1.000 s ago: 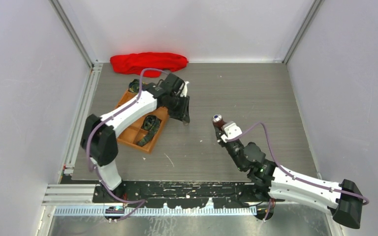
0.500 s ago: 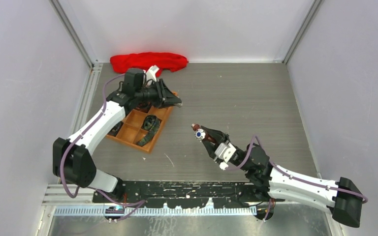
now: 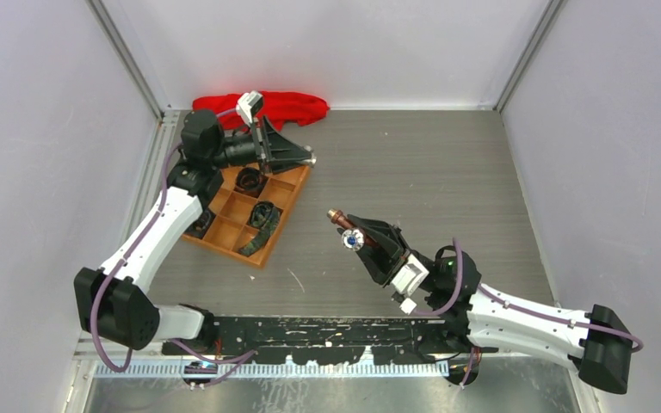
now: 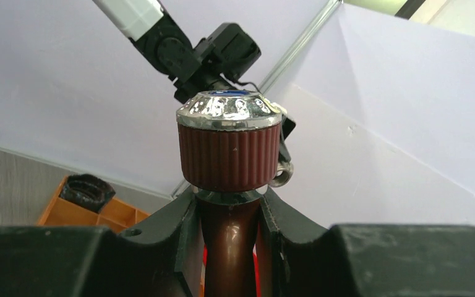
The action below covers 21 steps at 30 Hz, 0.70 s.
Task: Install the water faucets
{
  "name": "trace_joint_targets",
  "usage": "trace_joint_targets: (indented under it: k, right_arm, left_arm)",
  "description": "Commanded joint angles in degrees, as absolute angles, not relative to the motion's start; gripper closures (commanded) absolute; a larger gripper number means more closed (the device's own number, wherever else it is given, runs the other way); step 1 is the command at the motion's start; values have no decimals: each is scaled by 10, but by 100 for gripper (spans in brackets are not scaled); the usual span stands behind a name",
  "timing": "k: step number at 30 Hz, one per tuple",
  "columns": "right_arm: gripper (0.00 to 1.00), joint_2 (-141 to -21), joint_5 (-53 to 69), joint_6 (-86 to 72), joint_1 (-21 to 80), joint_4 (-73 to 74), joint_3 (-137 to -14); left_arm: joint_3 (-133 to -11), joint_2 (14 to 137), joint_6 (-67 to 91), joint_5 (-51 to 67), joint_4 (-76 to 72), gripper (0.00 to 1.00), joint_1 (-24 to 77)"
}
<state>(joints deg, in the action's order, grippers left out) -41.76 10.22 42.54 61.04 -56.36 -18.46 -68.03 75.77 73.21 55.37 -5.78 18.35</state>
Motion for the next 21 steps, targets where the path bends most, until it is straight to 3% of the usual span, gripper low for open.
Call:
trace_joint_targets:
  k: [1, 12, 21]
  right_arm:
    - [100, -418, 136, 425, 607, -635, -218]
    - [100, -467, 166, 437, 597, -655, -241]
    - [100, -474, 190, 503, 597, -569, -266]
  left_arm:
    - [-703, 745, 753, 635, -36, 100, 182]
    - [-692, 732, 816, 727, -55, 100, 181]
    - [-677, 694, 854, 784, -67, 100, 181]
